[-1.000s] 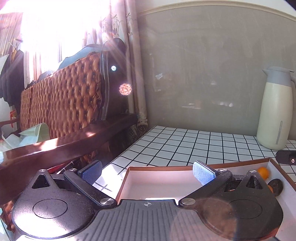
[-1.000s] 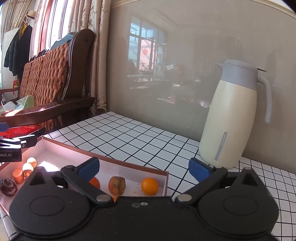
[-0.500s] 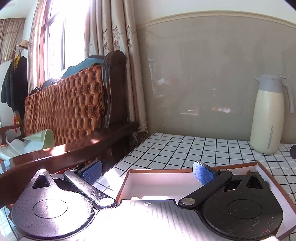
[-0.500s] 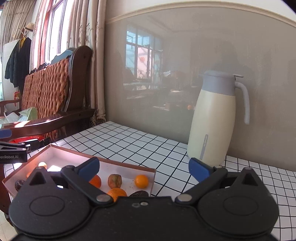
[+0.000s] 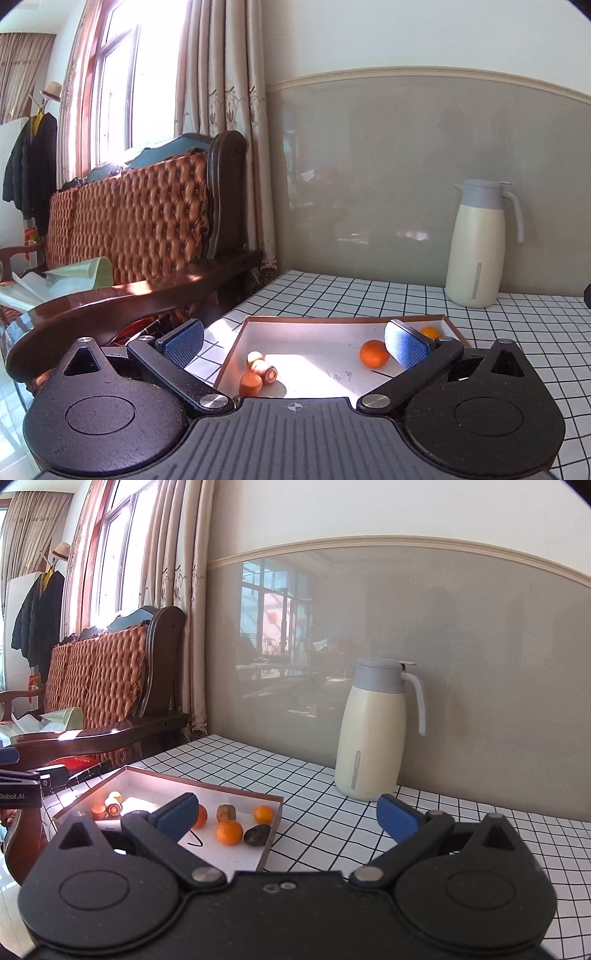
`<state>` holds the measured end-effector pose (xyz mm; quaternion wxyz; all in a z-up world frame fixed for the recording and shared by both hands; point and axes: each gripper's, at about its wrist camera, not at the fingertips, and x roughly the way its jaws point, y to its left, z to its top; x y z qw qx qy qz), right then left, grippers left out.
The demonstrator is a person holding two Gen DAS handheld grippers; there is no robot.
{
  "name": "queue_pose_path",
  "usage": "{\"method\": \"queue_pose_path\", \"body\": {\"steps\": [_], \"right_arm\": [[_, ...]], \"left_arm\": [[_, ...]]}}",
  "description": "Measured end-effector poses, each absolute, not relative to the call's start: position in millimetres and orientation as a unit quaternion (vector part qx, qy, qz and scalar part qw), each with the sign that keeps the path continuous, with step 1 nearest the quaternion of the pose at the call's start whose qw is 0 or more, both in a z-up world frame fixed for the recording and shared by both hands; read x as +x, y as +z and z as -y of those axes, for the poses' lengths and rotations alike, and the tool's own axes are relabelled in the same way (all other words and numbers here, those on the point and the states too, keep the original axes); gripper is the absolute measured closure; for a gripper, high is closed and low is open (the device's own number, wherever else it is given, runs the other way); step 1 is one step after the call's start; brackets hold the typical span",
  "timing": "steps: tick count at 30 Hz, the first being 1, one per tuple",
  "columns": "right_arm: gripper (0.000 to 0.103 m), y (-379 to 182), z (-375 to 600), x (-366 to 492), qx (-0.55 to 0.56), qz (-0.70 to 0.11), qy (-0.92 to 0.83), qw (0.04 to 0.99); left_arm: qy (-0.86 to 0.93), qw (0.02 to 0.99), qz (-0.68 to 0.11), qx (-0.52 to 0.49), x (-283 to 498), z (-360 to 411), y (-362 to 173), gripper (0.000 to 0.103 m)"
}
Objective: Organize fruits
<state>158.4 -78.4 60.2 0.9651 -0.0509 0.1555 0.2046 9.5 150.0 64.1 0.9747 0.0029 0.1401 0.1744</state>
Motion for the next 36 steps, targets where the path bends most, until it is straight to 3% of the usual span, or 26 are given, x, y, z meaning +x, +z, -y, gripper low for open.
{"method": "queue_pose_path", "body": {"steps": [20,36], "right_arm": [[0.006,54,103,47,-0.06,-0.137,0.195,0.969],[0.006,-1,113,26,-0.06,-0.128,0.165,0.976]], "left_arm": [[0.134,0.985,-0.108,0.005,-109,-114,63,0.0],[0.099,0.989,-0.11,-0.006,-143,-102,6,0.0]]}}
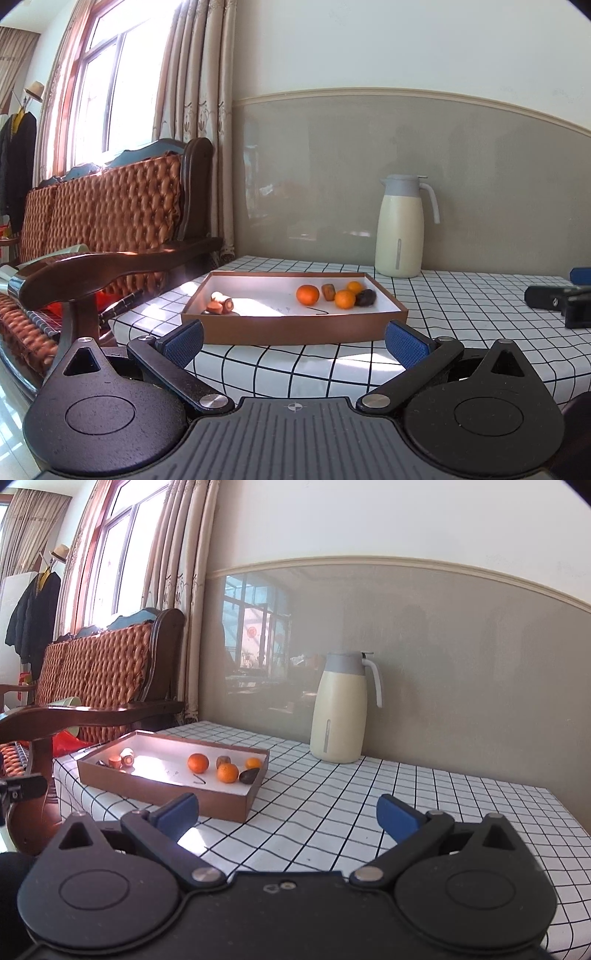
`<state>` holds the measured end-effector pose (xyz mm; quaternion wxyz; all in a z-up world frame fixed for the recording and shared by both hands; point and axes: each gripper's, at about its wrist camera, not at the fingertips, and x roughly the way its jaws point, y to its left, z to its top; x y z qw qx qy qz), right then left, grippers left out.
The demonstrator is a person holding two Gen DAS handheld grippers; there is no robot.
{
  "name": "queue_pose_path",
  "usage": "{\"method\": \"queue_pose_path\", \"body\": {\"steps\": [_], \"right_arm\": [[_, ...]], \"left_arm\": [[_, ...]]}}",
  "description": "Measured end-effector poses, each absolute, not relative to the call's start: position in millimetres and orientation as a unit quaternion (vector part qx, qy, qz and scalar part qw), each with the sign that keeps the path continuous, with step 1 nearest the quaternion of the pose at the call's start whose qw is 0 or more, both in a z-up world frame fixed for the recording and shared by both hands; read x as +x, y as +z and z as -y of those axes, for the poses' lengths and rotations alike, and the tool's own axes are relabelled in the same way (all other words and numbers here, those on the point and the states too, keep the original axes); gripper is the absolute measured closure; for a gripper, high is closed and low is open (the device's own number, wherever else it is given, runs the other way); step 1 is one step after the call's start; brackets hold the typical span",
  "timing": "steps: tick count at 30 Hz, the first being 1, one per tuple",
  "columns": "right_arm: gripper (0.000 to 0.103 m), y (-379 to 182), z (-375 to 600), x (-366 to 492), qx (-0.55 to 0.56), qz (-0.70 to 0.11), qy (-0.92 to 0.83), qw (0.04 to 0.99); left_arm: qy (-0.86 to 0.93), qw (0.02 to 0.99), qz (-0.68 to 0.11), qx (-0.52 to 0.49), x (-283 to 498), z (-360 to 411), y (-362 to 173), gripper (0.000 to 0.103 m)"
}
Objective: Organize fruits
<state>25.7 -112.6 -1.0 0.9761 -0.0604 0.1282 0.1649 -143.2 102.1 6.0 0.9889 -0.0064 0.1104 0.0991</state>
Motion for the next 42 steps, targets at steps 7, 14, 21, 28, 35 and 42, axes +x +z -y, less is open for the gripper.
{"method": "queue_pose_path", "body": {"steps": [7,14,21,28,35,42], "right_arm": [[0.006,-11,116,25,-0.06,-0.14,0.162,0.975],[0.006,-11,111,15,-0.08,-0.119,0.175,0.974],[0.006,-11,110,18,-0.078,-0.132,0.171,0.973],[0.006,-11,111,20,-0.075,-0.134,0.172,0.973],[0.006,-11,111,22,-0.072,-0.137,0.171,0.973],[0.006,-11,110,21,-0.077,-0.136,0.171,0.973]], "left_arm": [[0.101,0.988,-0.119,-0.004,-139,-101,1,0.0],[0.093,0.988,-0.119,0.011,-138,-94,1,0.0],[0.092,0.988,-0.121,0.006,-137,-97,2,0.0],[0.09,0.988,-0.121,0.015,-137,-93,2,0.0],[0.088,0.989,-0.12,0.016,-138,-94,2,0.0],[0.088,0.989,-0.122,0.017,-138,-94,2,0.0]]}}
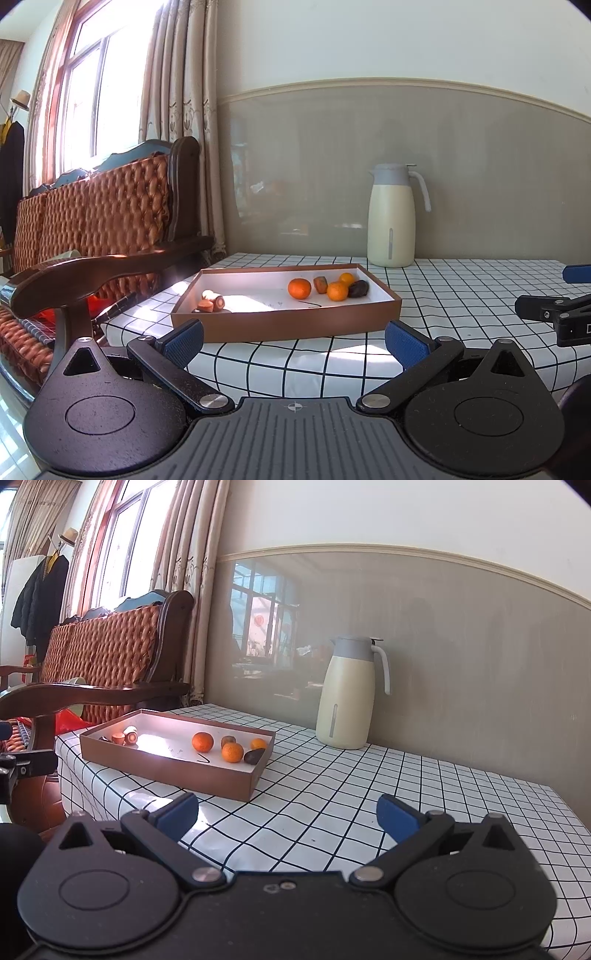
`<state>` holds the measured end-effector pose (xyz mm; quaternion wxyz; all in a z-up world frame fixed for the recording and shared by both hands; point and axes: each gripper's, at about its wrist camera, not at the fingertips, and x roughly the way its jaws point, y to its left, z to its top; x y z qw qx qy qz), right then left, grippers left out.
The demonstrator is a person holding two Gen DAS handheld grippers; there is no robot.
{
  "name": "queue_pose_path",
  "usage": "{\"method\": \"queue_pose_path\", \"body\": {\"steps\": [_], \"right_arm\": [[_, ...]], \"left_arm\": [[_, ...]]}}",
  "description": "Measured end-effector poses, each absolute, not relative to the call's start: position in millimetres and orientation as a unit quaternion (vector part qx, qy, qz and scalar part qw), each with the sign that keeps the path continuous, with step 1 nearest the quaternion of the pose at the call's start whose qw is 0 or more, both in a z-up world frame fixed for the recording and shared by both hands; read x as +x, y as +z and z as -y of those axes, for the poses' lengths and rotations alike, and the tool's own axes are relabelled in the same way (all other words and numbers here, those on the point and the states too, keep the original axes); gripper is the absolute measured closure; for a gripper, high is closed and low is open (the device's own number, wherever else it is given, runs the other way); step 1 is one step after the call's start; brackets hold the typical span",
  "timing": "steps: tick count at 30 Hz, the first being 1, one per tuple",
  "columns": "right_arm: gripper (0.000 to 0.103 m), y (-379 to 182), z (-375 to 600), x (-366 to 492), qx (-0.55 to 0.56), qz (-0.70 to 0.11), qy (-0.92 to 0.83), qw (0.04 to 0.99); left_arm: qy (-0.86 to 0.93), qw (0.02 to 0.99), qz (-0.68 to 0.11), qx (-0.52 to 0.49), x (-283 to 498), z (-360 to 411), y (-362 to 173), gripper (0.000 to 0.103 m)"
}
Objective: Organize fruits
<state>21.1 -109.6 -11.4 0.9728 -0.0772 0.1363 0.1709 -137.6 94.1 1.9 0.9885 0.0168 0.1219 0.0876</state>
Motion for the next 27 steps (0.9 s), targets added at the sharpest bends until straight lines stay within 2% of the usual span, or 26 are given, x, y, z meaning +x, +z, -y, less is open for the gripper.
{"method": "queue_pose_path", "body": {"steps": [27], "right_arm": [[0.006,-11.4,113.5,19.6,-0.07,-0.131,0.167,0.975]], "left_arm": [[0.085,0.989,-0.12,0.022,-137.9,-92.6,1.9,0.0]]}}
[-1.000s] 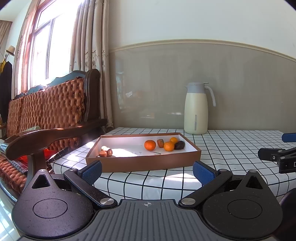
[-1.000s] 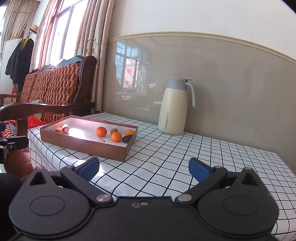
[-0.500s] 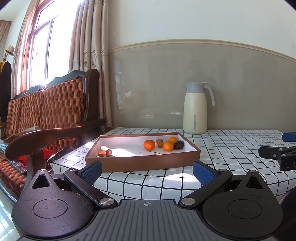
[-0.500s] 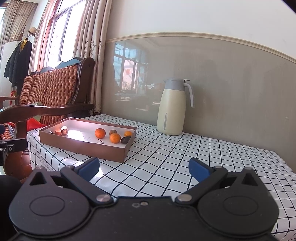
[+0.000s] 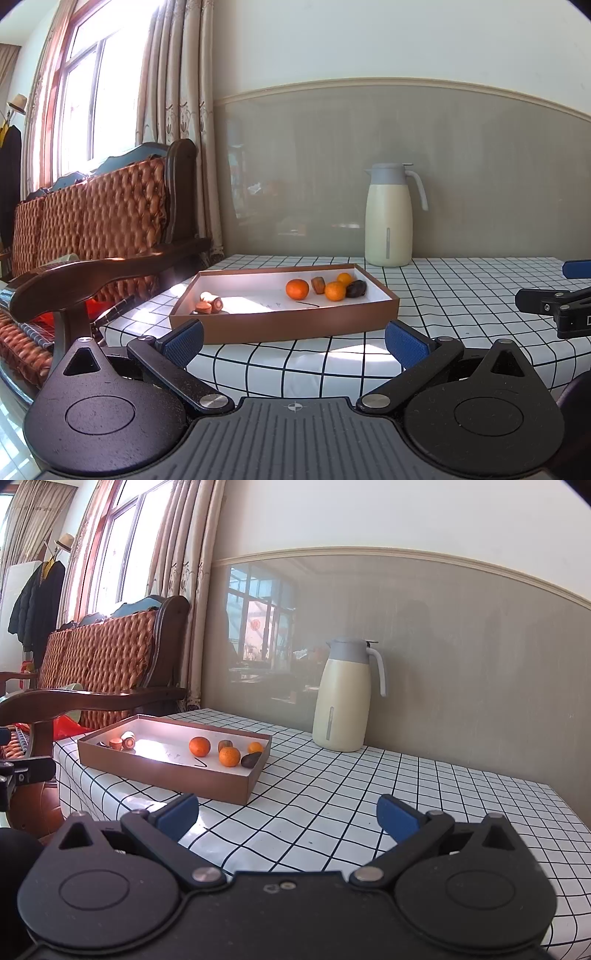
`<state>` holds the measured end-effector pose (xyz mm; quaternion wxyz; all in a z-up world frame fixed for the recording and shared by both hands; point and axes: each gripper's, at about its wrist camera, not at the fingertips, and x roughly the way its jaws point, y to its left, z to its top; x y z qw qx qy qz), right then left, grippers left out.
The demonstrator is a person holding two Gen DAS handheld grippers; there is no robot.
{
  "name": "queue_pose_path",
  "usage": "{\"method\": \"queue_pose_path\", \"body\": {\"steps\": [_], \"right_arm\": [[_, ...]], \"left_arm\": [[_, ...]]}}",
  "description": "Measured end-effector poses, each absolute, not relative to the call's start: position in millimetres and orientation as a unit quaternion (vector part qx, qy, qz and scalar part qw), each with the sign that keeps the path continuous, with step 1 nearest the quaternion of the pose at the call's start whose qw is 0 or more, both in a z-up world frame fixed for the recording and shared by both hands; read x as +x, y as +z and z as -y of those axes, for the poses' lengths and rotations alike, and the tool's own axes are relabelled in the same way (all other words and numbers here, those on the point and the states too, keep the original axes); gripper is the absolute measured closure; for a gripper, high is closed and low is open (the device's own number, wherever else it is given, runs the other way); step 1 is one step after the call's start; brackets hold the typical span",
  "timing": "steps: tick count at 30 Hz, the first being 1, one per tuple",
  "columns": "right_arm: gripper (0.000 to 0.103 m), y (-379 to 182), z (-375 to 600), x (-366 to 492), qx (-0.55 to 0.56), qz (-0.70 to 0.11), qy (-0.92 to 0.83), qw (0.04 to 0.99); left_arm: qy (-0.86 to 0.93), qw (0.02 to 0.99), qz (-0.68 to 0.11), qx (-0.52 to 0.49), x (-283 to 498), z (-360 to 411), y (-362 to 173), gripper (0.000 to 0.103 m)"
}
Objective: Organize fruits
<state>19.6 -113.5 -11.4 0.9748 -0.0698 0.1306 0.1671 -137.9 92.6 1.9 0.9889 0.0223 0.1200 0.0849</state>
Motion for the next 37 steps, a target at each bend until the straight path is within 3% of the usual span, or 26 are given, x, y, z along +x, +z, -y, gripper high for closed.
{"method": "queue_pose_path", "body": {"steps": [37], "right_arm": [[0.006,-12.0,115.4,19.5,-0.064,-0.132,0.165,0.975]], "left_arm": [[0.075,0.991,-0.107,0.028,-142.9,-91.9,1.9,0.0]]}}
